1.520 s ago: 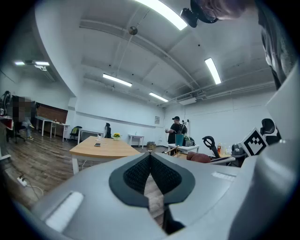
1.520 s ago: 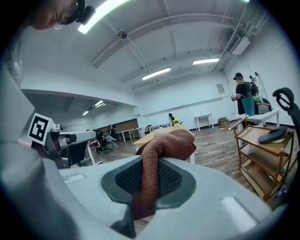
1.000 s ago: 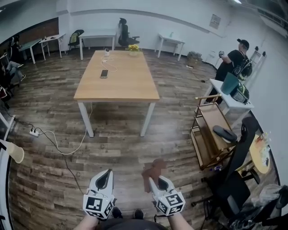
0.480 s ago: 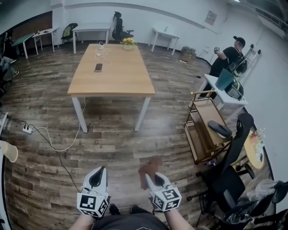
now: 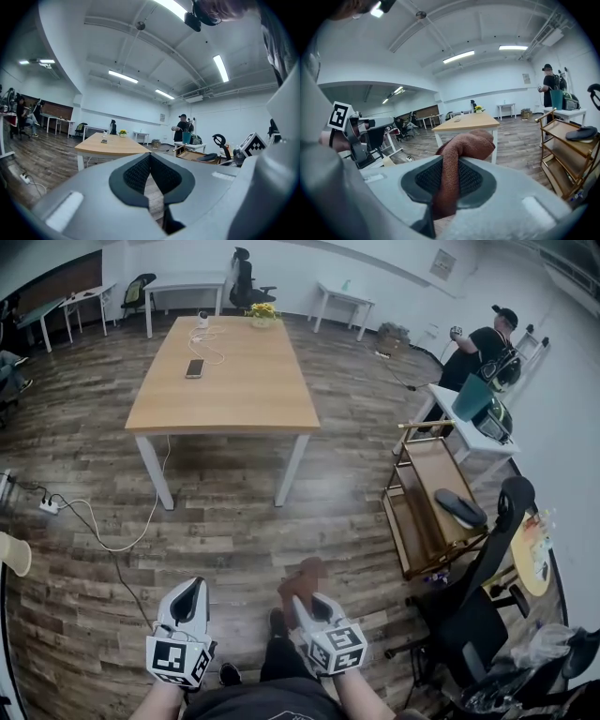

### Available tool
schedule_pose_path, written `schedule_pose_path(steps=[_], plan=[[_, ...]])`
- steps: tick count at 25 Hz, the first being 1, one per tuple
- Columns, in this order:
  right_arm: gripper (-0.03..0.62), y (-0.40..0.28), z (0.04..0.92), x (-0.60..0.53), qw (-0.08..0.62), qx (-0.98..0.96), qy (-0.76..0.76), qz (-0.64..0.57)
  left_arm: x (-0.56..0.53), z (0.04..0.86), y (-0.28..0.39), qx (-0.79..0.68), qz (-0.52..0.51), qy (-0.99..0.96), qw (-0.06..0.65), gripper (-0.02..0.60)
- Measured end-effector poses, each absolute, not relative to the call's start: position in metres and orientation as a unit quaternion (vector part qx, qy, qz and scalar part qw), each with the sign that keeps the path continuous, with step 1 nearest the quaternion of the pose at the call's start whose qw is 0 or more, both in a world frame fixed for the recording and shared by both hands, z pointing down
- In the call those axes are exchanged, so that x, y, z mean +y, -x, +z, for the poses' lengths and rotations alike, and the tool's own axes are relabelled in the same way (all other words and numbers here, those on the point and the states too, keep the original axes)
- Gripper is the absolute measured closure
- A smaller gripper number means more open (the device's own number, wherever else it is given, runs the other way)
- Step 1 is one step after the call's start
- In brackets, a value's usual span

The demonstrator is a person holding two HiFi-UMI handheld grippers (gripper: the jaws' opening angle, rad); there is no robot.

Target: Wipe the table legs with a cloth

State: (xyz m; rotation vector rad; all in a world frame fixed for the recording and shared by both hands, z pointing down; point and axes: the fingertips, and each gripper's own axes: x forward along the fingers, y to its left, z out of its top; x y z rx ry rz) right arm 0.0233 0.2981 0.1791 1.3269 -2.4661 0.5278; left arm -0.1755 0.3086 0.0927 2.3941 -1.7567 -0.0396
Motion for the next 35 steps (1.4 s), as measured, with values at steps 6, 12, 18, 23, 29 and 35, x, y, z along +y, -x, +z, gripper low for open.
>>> schedule_pose_path(steps=[6,12,18,23,29,35], plan=[[0.533,-0.048,0.188,0.210,0.165,-0.868,-0.431,0.181,0.231,0.099,0.151,-0.608,0.002,-0.789,0.086,0.562],[0.533,-0.058,0.186,0.121,0.176,-0.891,-0.382,0.171,0.143,0.093,0.120,-0.625,0.011,-0.776,0.077,0.563],[0.533,-0.039,0.199,0.069,0.216,-0.896,-0.358,0.149,0.090,0.114,0.125,-0.636,0.012,-0.766,0.090,0.563],[0.533,-0.016,0.206,0.032,0.225,-0.891,-0.359,0.166,0.048,0.136,0.143,-0.628,0.014,-0.768,0.125,0.562],[0.533,-0.015,0.211,-0.021,0.227,-0.868,-0.403,0.182,-0.006,0.143,0.145,-0.596,0.008,-0.794,0.120,0.563],[0.533,-0.006,0.236,-0.059,0.252,-0.872,-0.380,0.176,-0.052,0.161,0.157,-0.598,0.009,-0.791,0.128,0.561]])
